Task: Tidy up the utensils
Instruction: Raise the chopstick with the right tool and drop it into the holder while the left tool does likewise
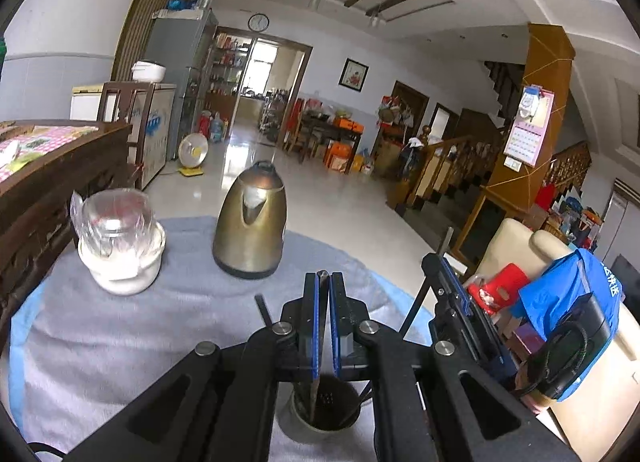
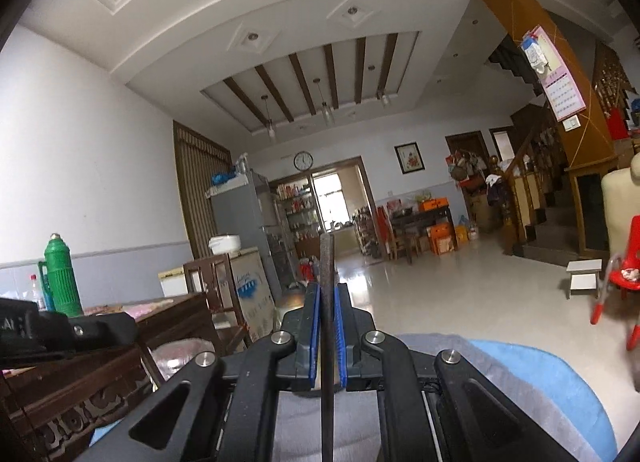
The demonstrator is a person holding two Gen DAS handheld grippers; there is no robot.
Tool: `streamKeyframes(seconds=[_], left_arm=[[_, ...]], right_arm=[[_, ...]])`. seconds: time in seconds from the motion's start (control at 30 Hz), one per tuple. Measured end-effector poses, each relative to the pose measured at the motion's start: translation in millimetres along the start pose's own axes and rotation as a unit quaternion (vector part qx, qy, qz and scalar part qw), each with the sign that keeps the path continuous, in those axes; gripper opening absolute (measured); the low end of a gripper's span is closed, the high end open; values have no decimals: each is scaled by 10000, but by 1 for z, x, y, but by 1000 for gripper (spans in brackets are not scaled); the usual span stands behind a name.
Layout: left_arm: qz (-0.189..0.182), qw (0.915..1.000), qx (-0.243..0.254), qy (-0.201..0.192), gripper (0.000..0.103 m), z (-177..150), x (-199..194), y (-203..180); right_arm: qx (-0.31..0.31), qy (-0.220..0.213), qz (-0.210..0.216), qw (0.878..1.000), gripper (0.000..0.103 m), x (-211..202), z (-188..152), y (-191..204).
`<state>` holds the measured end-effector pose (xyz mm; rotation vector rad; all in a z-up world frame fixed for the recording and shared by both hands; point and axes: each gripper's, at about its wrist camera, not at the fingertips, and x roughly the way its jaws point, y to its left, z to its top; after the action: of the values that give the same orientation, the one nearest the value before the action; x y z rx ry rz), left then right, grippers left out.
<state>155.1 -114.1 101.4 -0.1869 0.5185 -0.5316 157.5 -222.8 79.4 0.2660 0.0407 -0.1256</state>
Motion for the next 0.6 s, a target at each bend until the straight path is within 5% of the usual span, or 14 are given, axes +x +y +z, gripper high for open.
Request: streamKeyframes(seconds=[0.5,0.6], left_arm=[[1,9989,-172,437,5,-27,-13,7],[93,9986,-105,501,12,-32,-20,8]], right_arm=[[-36,566,289,9980,9,-27,-24,-10],[-8,661,353,9972,9,-33,-27,-14]])
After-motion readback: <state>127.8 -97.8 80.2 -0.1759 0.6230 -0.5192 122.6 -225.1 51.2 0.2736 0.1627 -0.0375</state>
